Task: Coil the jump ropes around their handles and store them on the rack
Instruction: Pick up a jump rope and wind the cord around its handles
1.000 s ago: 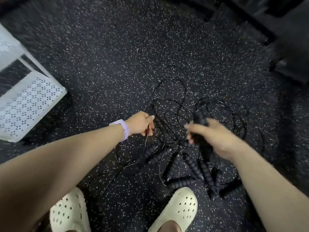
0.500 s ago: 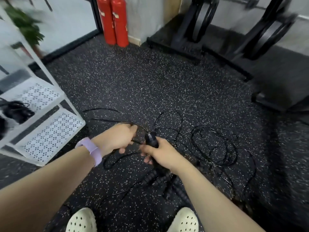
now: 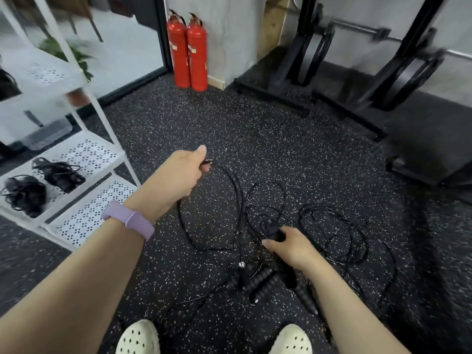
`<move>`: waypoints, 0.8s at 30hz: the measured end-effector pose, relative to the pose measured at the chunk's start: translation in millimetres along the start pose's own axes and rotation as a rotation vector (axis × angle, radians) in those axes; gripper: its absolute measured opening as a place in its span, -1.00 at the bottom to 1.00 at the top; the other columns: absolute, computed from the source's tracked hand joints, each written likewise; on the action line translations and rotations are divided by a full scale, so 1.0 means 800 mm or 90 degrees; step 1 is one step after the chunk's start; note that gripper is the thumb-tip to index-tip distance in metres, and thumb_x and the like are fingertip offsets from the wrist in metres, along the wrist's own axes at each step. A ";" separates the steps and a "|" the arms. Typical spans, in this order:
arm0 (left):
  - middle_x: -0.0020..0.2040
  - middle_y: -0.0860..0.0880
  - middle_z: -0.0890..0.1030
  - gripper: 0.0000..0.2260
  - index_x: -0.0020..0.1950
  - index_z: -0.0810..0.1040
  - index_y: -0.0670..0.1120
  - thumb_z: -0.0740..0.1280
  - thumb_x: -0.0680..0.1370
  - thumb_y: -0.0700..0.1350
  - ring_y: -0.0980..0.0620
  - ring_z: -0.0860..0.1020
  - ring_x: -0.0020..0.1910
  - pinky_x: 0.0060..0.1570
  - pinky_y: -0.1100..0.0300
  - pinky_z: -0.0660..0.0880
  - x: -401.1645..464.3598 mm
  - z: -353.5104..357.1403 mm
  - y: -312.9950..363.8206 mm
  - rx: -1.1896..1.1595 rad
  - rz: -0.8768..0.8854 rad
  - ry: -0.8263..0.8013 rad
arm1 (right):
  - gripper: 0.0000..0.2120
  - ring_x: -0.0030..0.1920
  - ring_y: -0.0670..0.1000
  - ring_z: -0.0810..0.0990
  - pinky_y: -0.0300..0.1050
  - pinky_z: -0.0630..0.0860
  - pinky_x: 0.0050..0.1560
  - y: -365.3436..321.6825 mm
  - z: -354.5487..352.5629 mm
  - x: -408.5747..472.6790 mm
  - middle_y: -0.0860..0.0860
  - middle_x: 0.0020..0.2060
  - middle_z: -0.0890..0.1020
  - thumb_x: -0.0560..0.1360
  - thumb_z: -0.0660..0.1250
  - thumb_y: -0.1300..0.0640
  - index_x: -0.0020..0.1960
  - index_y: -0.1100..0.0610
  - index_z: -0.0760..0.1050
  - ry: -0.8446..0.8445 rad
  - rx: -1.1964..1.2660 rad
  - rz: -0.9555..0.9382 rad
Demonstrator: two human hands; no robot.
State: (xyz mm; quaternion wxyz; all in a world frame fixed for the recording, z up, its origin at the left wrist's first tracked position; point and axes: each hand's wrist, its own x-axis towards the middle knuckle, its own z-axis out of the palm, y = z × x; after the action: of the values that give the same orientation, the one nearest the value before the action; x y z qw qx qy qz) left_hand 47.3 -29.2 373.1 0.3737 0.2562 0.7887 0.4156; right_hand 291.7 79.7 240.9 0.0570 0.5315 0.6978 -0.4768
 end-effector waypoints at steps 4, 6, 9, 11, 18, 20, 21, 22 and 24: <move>-0.59 0.11 0.20 -0.57 -0.31 0.28 -0.08 -0.03 0.76 -0.08 0.17 0.12 -0.64 -0.54 0.26 -0.02 -0.013 -0.002 0.035 -0.256 -0.013 -0.143 | -0.17 0.49 0.05 0.40 0.01 0.37 0.48 -0.011 -0.005 0.001 -0.01 0.54 0.39 0.50 0.53 -0.09 0.63 0.04 0.20 0.015 -0.133 -0.016; -0.54 0.08 0.17 -0.58 -0.32 0.25 -0.08 -0.05 0.75 -0.13 0.14 0.10 -0.57 -0.42 0.17 -0.06 -0.024 -0.003 0.044 -0.278 0.029 -0.202 | 0.10 0.61 -0.05 0.15 0.04 0.19 0.60 -0.033 -0.002 -0.005 -0.14 0.64 0.15 0.37 0.60 -0.22 0.68 -0.14 0.00 0.016 -0.086 -0.132; -0.41 -0.02 0.11 -0.60 -0.32 0.25 -0.08 -0.05 0.73 -0.19 0.05 0.02 -0.42 -0.24 0.04 -0.11 -0.039 0.002 0.052 -0.232 0.072 -0.226 | 0.02 0.53 -0.37 0.12 -0.32 0.12 0.49 -0.088 0.018 -0.019 -0.47 0.55 0.13 0.31 0.55 -0.41 0.58 -0.43 0.01 -0.016 0.119 -0.353; -0.37 -0.02 0.08 -0.60 -0.31 0.25 -0.09 -0.04 0.73 -0.19 0.03 -0.01 -0.38 -0.19 0.00 -0.16 -0.042 0.005 0.055 -0.231 0.089 -0.230 | -0.35 0.42 -0.42 0.32 -0.39 0.27 0.39 -0.112 0.035 -0.017 -0.42 0.48 0.37 0.52 0.44 -0.26 0.53 -0.33 0.25 0.006 0.182 -0.441; -0.38 0.02 0.18 -0.65 -0.22 0.40 -0.09 0.10 0.75 -0.08 0.09 0.09 -0.46 -0.40 0.13 -0.04 -0.021 -0.022 0.035 -0.315 0.196 -0.126 | -0.55 -0.30 0.03 0.61 -0.10 0.62 -0.01 -0.123 0.026 0.007 -0.02 -0.43 0.50 0.71 0.23 -0.05 -0.28 0.15 0.40 0.025 0.216 -0.437; -0.37 0.03 0.20 -0.67 -0.25 0.38 -0.06 0.19 0.72 -0.07 0.09 0.10 -0.43 -0.47 0.22 0.05 -0.015 -0.035 0.020 -0.324 0.243 -0.087 | -0.49 -0.34 -0.04 0.56 -0.26 0.53 -0.16 -0.114 0.018 0.017 0.00 -0.44 0.41 0.67 0.32 -0.09 -0.30 0.22 0.33 0.031 0.195 -0.408; -0.35 0.03 0.21 -0.68 -0.25 0.37 -0.05 0.23 0.71 -0.07 0.08 0.11 -0.42 -0.49 0.27 0.09 -0.011 -0.042 0.014 -0.328 0.270 -0.073 | -0.47 -0.35 -0.05 0.53 -0.26 0.49 -0.21 -0.110 0.014 0.019 0.02 -0.43 0.42 0.65 0.34 -0.11 -0.30 0.24 0.32 0.021 0.172 -0.386; -0.34 0.03 0.22 -0.71 -0.24 0.40 -0.06 0.26 0.69 -0.08 0.09 0.12 -0.42 -0.50 0.30 0.12 -0.008 -0.050 0.008 -0.343 0.293 -0.063 | -0.47 -0.35 -0.05 0.50 -0.22 0.45 -0.22 -0.105 0.010 0.021 0.03 -0.42 0.44 0.64 0.34 -0.14 -0.29 0.24 0.34 0.003 0.145 -0.361; -0.32 0.04 0.27 -0.83 -0.08 0.57 -0.11 0.28 0.68 -0.12 0.12 0.16 -0.44 -0.51 0.32 0.16 0.000 -0.061 -0.001 -0.375 0.322 -0.047 | -0.49 -0.38 -0.05 0.43 -0.18 0.39 -0.22 -0.098 0.005 0.021 0.01 -0.41 0.47 0.64 0.28 -0.20 -0.29 0.16 0.39 -0.022 0.124 -0.324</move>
State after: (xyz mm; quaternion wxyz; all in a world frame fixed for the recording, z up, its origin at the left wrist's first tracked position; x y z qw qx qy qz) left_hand 8.3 -52.3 390.9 0.3453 0.3388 0.5334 0.6939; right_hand 220.3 89.8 276.3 -0.1036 0.3338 0.7588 -0.5496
